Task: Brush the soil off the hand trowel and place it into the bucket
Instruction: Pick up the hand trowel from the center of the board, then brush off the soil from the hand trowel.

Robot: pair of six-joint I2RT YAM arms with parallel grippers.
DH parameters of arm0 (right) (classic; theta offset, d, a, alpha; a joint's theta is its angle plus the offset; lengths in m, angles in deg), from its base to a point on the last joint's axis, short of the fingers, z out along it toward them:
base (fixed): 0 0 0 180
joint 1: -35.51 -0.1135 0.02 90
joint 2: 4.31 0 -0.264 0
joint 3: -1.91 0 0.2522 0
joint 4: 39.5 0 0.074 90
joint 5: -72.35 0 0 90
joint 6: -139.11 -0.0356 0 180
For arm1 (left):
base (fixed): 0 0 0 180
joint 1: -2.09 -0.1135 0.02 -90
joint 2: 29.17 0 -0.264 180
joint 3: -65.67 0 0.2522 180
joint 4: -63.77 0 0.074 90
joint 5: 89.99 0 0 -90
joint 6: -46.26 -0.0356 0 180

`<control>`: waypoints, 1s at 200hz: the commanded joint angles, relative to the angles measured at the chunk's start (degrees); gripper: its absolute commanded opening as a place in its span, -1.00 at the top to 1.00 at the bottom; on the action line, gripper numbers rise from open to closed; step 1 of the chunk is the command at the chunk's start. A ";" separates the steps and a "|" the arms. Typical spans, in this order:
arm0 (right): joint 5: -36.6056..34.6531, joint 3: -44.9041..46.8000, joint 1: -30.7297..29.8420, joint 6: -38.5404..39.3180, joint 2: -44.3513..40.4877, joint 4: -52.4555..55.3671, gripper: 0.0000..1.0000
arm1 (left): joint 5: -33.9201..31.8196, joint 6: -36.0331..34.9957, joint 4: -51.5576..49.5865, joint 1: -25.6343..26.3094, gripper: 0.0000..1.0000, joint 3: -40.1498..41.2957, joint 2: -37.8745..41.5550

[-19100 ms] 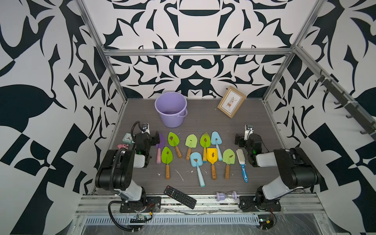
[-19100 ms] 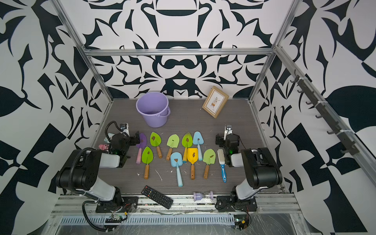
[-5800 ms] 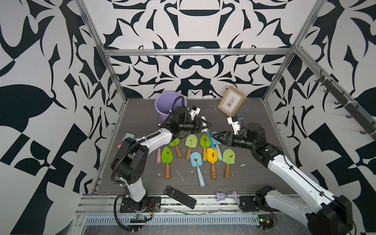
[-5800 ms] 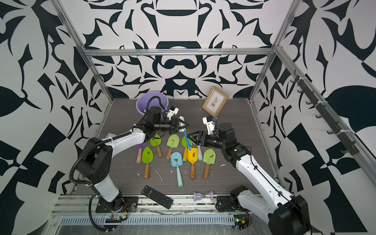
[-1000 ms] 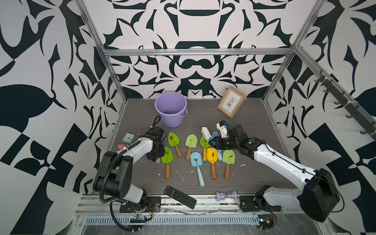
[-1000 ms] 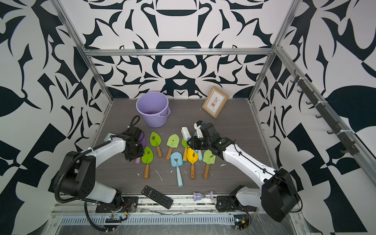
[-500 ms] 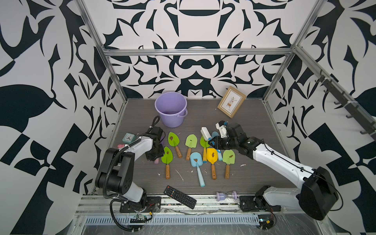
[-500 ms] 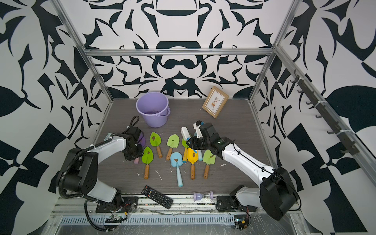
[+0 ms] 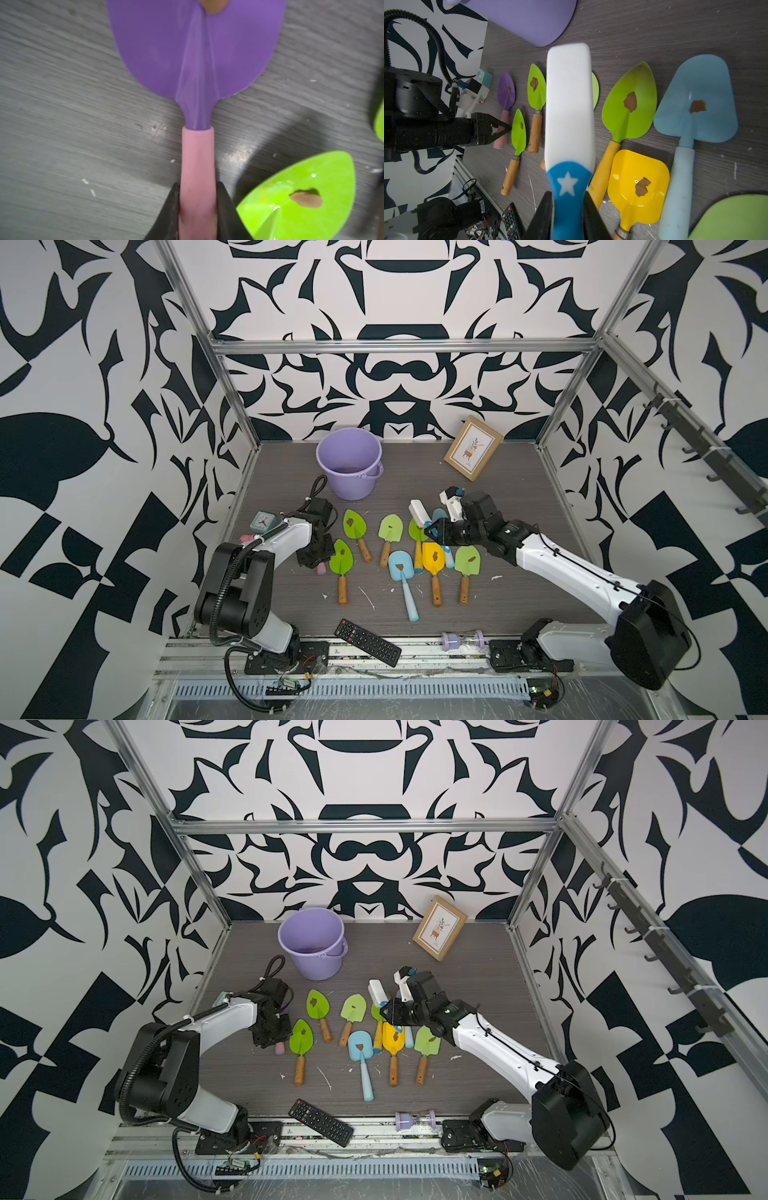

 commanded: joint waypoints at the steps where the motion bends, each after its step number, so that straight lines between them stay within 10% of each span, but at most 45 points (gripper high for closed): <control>1: 0.00 -1.28 -0.59 0.89 -0.87 -2.13 1.00 | -2.34 -3.16 -3.01 0.14 0.95 -2.03 4.50; 108: -1.08 -10.26 -2.45 9.57 1.61 8.94 1.00 | 13.57 -6.09 -12.95 3.75 1.00 -7.56 26.57; 200: -6.69 -18.53 -11.09 19.31 2.51 20.06 1.00 | 14.74 -1.64 -23.64 14.07 1.00 -10.37 27.23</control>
